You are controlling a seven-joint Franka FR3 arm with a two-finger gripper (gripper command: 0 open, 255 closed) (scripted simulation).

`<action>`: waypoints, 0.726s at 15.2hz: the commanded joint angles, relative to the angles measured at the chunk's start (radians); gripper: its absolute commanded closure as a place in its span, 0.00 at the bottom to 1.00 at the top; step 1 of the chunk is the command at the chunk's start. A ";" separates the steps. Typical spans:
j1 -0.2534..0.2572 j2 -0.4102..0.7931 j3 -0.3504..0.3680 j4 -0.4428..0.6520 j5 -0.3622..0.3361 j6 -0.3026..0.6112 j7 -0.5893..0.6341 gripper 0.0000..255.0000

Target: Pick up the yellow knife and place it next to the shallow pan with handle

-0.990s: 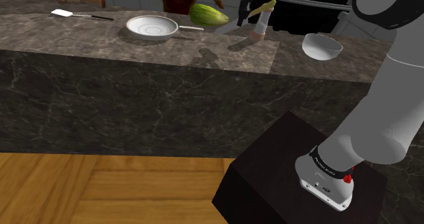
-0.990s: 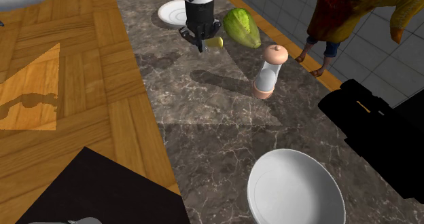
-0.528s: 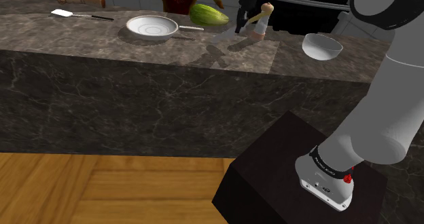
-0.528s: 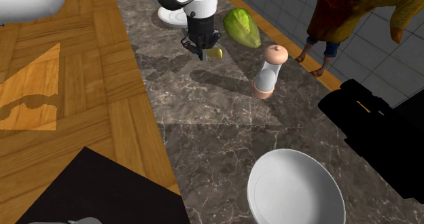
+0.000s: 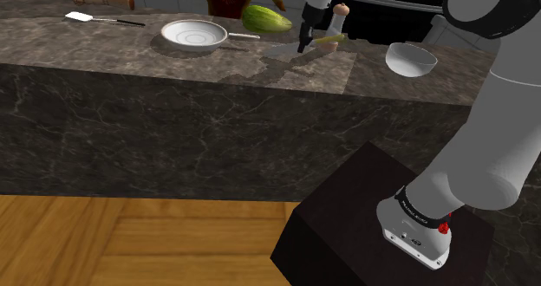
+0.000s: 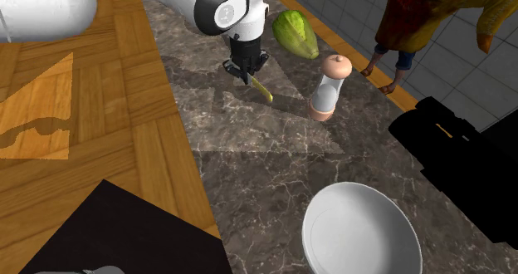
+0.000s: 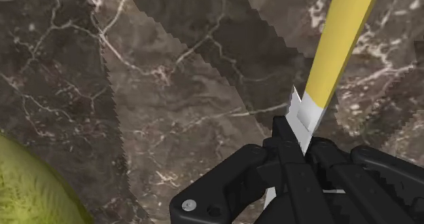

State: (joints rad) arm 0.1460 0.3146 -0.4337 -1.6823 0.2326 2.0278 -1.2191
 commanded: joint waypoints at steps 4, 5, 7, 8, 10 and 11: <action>-0.001 0.013 0.003 -0.020 0.008 0.031 -0.007 1.00; -0.001 0.013 0.003 -0.020 0.008 0.031 -0.007 1.00; -0.001 0.013 0.003 -0.020 0.008 0.031 -0.007 1.00; -0.001 0.013 0.003 -0.020 0.008 0.031 -0.007 1.00; -0.001 0.013 0.003 -0.020 0.008 0.031 -0.007 0.00; -0.001 0.013 0.003 -0.020 0.008 0.031 -0.007 0.00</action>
State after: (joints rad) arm 0.1448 0.3273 -0.4306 -1.7027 0.2408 2.0592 -1.2262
